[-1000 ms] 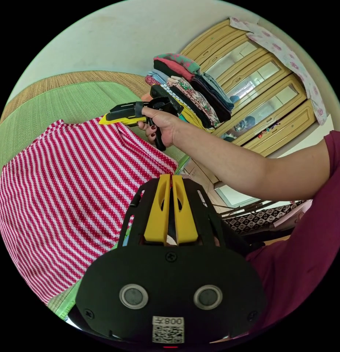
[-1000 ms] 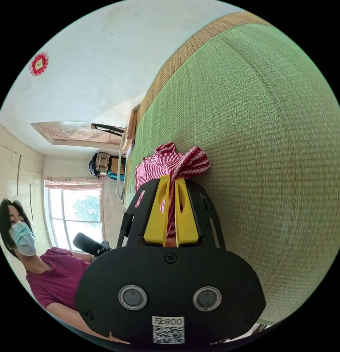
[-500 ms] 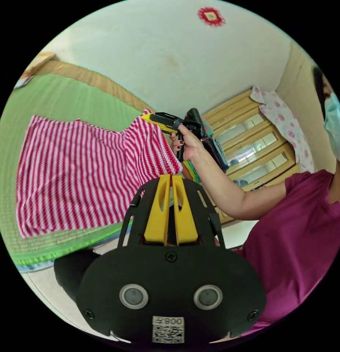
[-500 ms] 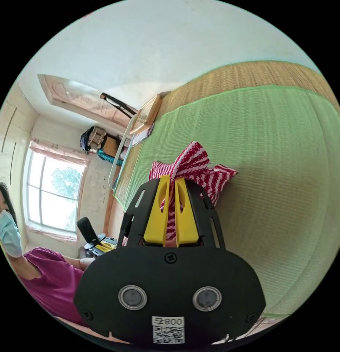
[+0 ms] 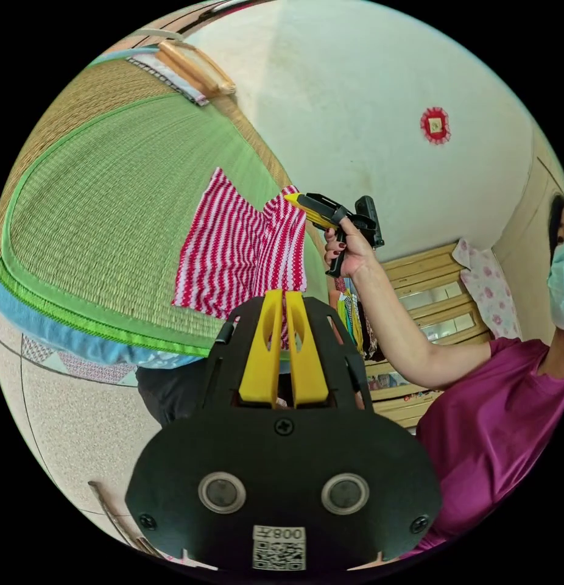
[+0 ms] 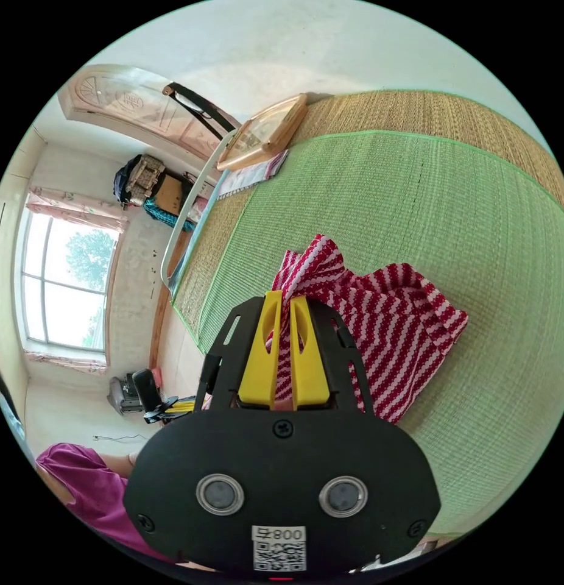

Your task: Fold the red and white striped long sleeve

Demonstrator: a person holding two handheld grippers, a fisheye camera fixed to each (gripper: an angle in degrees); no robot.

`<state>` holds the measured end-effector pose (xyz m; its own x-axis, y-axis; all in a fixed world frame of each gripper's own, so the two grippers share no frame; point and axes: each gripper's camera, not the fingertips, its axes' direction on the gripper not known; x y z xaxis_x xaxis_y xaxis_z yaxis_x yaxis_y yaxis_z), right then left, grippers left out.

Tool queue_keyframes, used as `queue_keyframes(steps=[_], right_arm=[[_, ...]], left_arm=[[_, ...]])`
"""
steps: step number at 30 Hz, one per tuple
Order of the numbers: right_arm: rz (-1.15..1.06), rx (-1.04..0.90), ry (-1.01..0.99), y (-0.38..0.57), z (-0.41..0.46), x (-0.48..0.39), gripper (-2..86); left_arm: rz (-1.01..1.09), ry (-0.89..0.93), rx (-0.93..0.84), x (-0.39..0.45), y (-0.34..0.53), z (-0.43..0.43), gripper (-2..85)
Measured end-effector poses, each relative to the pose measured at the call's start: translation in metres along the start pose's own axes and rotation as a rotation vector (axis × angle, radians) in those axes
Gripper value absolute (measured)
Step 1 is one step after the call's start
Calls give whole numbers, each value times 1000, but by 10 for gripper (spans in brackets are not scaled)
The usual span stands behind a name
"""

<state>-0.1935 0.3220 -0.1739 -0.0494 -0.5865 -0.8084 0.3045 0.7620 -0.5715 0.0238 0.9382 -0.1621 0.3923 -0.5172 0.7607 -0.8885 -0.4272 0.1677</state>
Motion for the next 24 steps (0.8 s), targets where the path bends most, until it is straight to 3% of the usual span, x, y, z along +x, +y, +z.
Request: queue_keyframes(steps=[10, 18, 24], right_arm=[[-19, -66, 45, -60, -16, -68, 14], [-47, 89, 44, -60, -111, -125, 14], [-115, 71, 101, -88, -125, -182, 14]], left_arm=[[-113, 28, 27, -101, 9, -45, 5], [-59, 128, 7, -130, 8, -62, 5], [-99, 103, 37, -165, 13, -78, 5]])
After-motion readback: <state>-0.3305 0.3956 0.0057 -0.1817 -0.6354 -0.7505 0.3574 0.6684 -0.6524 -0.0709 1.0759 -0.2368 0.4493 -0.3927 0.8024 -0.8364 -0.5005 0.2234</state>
